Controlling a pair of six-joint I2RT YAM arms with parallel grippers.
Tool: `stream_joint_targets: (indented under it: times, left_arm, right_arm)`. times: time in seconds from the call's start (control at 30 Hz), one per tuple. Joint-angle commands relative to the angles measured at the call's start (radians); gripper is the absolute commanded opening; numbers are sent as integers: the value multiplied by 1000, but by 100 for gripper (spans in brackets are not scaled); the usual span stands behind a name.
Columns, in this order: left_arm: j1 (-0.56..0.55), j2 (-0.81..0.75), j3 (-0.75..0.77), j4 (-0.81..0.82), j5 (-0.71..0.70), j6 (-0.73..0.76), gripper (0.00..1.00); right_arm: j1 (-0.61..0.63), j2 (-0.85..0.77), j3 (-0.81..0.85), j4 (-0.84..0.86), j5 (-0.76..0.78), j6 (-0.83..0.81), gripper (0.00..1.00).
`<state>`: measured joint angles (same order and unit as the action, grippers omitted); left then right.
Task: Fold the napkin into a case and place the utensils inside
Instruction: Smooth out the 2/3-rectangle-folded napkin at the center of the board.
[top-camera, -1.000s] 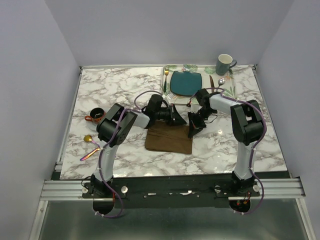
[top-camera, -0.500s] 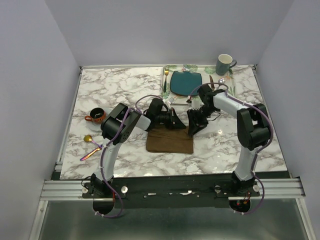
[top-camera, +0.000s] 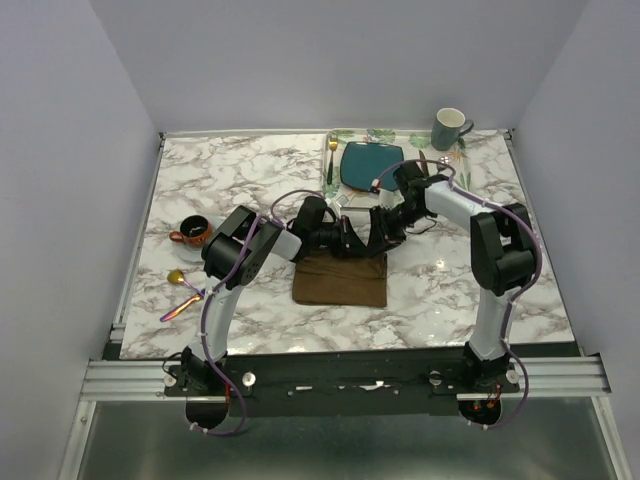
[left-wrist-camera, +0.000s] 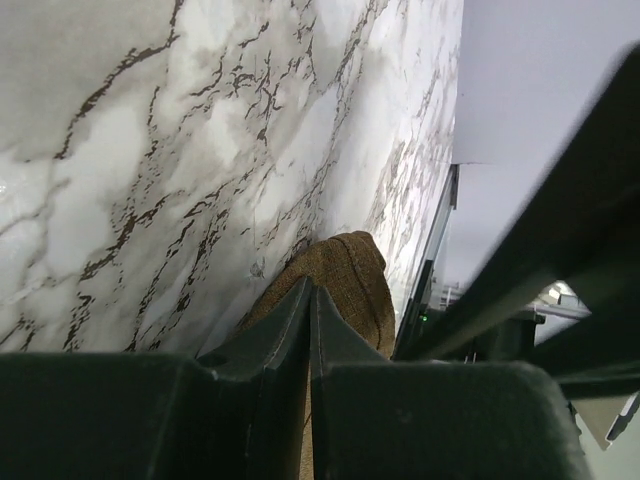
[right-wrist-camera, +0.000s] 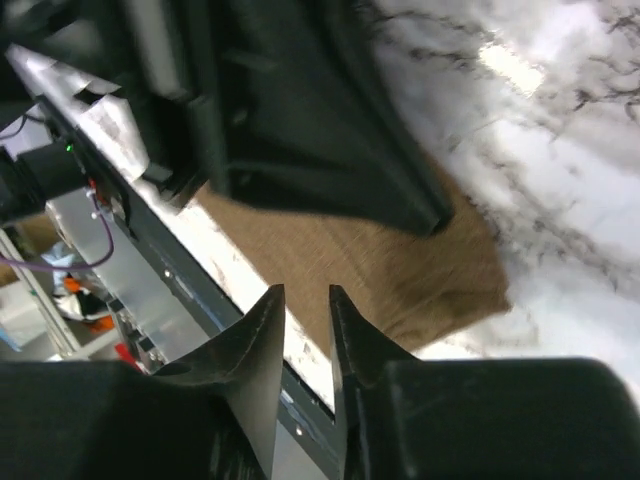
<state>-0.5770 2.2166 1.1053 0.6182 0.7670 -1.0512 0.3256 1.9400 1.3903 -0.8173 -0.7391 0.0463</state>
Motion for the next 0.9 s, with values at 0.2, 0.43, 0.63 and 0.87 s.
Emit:
stream_joint_targets:
  times: [0.2,0.43,0.63,0.87]
  left_arm:
    - [19,-7,-5,-22,-26,60,34]
    - [74,-265,-96,-32,107,103,45]
    - [88,-463,-196,-430,141,506,40]
    - [89,-476,-194,-773,55,740,29]
  right_arm:
    - [-14,105,-115,40,142,15,23]
    - [-30,132,-113,18,227,-11,21]
    - [-30,120,-65,-5,166,-29,24]
    - [-20,80,-33,-52,141,-111,38]
